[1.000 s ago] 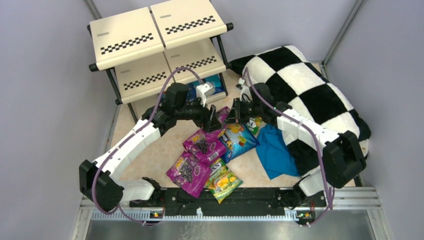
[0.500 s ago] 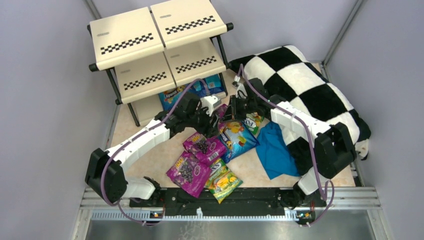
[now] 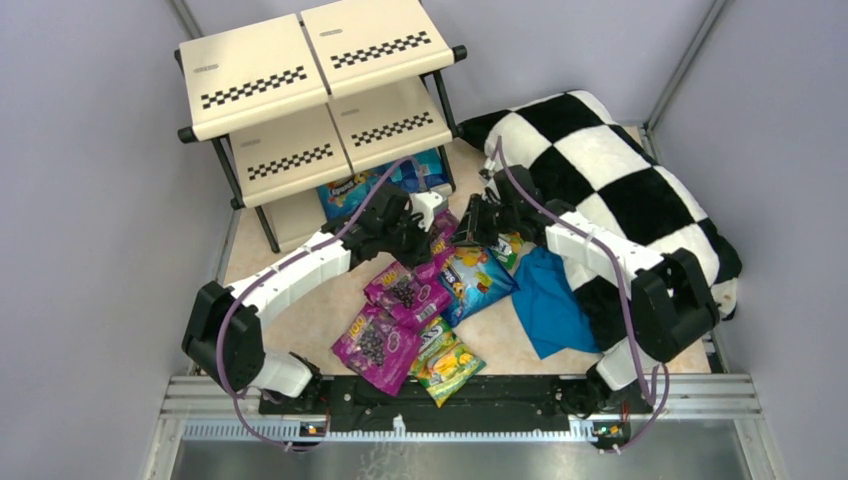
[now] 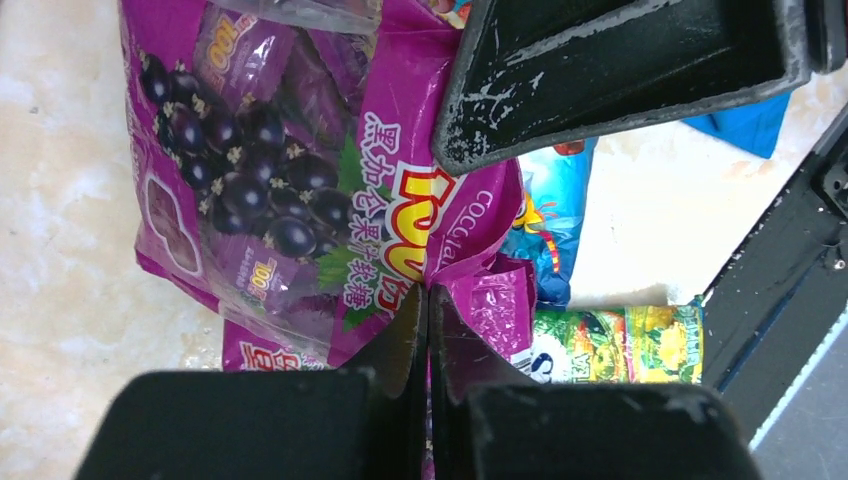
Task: Place and organize the candy bags onto the shelf
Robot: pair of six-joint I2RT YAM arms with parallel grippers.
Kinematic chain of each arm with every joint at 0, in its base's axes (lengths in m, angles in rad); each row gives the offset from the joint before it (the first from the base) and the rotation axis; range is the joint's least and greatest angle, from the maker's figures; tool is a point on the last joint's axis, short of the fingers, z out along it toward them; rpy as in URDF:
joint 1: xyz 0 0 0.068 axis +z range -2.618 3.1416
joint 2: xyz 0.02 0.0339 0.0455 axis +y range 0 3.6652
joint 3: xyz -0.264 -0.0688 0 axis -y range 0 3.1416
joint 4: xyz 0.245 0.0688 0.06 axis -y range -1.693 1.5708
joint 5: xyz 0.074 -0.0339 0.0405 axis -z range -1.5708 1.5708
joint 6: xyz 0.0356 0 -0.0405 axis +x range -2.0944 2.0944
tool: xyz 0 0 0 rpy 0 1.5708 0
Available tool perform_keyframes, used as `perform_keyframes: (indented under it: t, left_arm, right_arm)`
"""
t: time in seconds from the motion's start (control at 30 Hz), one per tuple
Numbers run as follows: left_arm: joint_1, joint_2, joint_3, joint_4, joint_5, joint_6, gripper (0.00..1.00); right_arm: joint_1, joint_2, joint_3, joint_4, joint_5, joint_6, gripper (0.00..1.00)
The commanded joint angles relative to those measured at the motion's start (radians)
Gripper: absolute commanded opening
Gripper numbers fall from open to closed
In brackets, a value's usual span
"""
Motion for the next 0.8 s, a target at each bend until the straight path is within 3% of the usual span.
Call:
perform_keyframes:
  t: [0.0,0.07,0.17,0.23,0.53,0.77]
  left_arm:
    - [-0.011,-0.002,-0.002,-0.04,0.069,-0.03,0.0]
    - [-0.011,-0.006,-0.005,-0.028,0.083,-0.039,0.0]
    - [-0.011,-0.007,-0.002,-0.022,0.099,-0.052,0.0]
    - [-0.009,-0.007,0.001,-0.021,0.107,-0.058,0.0]
    - [-0.009,-0.02,-0.001,0.002,0.131,-0.062,0.0]
    - [-0.008,-0.046,-0.008,0.015,0.132,-0.055,0.0]
  right_arm:
    - [-0.012,-0.14,-0.077,0.202,0.068,0.15,0.19]
    - [-0.011,-0.176,-0.125,0.233,0.112,0.196,0.37]
    - [-0.007,-0.214,-0.178,0.231,0.197,0.268,0.73]
    - [0.007,-0.221,-0.225,0.238,0.245,0.365,0.85]
    - [0.117,-0.162,-0.29,0.273,0.371,0.577,0.89]
    - [0.117,-0.181,-0.301,0.195,0.453,0.614,0.97]
